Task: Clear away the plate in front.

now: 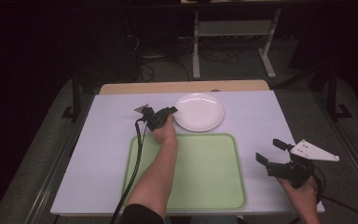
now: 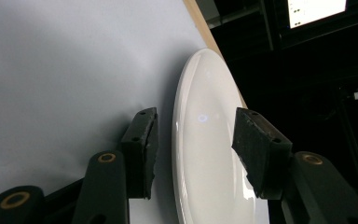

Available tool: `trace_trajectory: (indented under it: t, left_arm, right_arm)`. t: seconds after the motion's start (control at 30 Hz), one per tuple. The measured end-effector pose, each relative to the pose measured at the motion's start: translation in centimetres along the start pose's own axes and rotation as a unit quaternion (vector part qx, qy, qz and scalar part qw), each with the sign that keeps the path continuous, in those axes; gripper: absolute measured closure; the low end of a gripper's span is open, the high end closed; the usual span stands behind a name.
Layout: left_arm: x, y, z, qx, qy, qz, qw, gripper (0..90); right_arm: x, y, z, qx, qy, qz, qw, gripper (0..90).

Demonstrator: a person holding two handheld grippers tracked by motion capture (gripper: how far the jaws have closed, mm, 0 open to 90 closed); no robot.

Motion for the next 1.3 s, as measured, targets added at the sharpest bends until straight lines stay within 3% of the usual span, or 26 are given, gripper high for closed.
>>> trace_trajectory:
  t: [0.77, 1.07, 1.3]
  left_arm:
    - [0.3, -1.3, -0.8, -0.010, 0.011, 0.003, 0.9999, 58.7]
    - [0.7, -1.4, -1.0, -0.015, 0.027, -0.002, 0.9995, 61.3]
    - [0.6, -1.5, -1.0, -0.013, 0.037, -0.009, 0.9992, 68.4]
  right_arm:
    - [0.1, 0.1, 0.1, 0.003, 0.000, -0.001, 1.0000, 14.4]
    - [0.1, 0.1, 0.2, 0.004, 0.000, -0.003, 1.0000, 14.4]
    - [0.2, 0.1, 0.2, 0.005, 0.001, -0.003, 1.0000, 14.4]
Point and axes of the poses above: each handheld gripper's, and its own axes: z roughly backward along the jaws, y roughly out of its top, x roughly to its right, the point moved 2 cm from there along -z, roughly forward along the jaws, and after that the axes turned 6 degrees about x, right-handed, at the moved point
